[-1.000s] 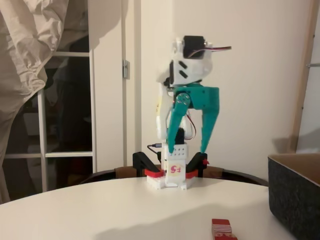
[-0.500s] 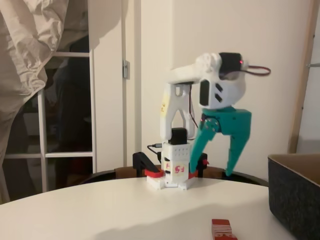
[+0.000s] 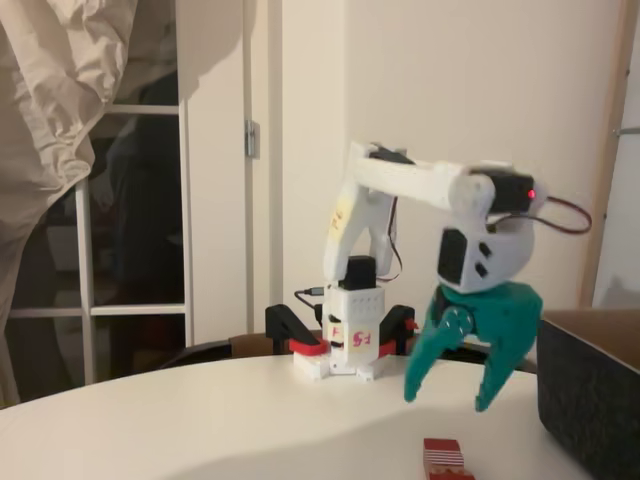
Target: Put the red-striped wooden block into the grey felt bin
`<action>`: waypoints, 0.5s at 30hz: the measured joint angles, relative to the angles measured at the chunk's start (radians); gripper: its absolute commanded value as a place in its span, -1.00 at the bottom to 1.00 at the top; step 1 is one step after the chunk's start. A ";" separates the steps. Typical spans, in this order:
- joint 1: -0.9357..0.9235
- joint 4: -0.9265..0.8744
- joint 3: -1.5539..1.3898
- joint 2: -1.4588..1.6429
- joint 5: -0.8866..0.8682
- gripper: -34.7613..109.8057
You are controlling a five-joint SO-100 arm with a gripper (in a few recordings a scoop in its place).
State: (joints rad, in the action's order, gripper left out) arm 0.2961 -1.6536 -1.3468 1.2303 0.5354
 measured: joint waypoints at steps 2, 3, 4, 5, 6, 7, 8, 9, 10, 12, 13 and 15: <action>-0.003 0.029 0.000 -0.035 0.011 -0.15; -0.006 0.043 0.000 -0.052 0.015 -0.14; -0.008 0.051 0.009 -0.060 0.015 -0.14; -0.008 0.064 0.017 -0.071 0.015 -0.14; -0.008 0.080 0.023 -0.086 0.018 -0.14; -0.008 0.084 0.023 -0.097 0.018 -0.15; -0.009 0.089 0.023 -0.109 0.014 -0.15; -0.009 0.101 0.023 -0.110 0.009 -0.15; -0.015 0.107 0.023 -0.114 -0.002 -0.15; -0.032 0.124 0.025 -0.132 -0.020 -0.15; -0.043 0.133 0.025 -0.144 -0.031 -0.15; -0.055 0.152 0.025 -0.147 -0.048 -0.15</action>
State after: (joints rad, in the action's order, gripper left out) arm 0.2408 -1.5018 -1.3223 1.0830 0.4878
